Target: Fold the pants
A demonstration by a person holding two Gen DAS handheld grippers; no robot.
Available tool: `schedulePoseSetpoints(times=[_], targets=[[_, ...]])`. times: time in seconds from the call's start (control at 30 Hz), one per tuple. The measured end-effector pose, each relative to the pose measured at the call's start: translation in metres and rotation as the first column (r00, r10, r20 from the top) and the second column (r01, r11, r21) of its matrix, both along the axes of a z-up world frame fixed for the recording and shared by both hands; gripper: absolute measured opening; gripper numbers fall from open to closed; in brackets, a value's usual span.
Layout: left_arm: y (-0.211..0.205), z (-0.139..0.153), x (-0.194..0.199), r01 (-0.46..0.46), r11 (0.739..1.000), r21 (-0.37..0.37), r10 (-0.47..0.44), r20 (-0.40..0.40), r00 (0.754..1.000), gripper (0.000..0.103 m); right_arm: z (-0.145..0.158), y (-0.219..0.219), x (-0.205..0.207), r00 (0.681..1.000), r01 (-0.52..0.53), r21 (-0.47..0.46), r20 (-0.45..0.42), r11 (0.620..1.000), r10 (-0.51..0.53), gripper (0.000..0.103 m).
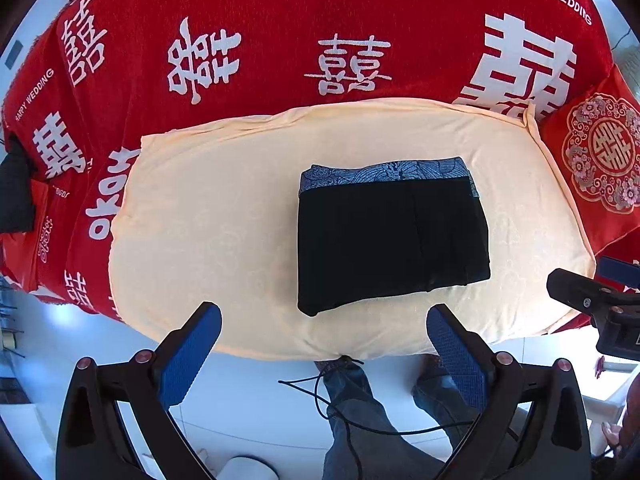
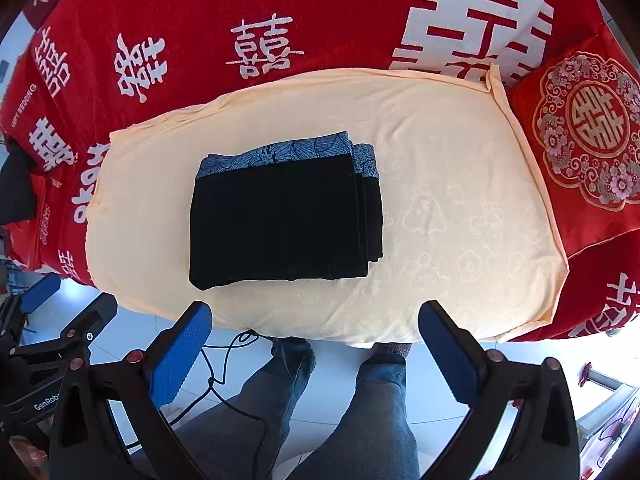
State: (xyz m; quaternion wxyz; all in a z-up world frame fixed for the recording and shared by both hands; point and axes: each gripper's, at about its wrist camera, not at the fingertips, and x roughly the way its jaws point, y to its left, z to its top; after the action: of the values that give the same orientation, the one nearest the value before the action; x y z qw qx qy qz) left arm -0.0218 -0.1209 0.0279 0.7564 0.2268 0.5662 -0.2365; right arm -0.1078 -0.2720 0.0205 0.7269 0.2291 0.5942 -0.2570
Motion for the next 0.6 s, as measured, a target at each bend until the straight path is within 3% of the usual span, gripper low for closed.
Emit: schedulePoseSetpoints(times=[0.6], targets=[[-0.0056, 0.0024, -0.0066, 0.026, 0.999, 0.025, -0.027, 0.016, 1.000, 0.103, 0.0006, 0.0053, 0.0048, 0.999, -0.041, -0.007, -0.006, 0.999, 0.041, 0.103]])
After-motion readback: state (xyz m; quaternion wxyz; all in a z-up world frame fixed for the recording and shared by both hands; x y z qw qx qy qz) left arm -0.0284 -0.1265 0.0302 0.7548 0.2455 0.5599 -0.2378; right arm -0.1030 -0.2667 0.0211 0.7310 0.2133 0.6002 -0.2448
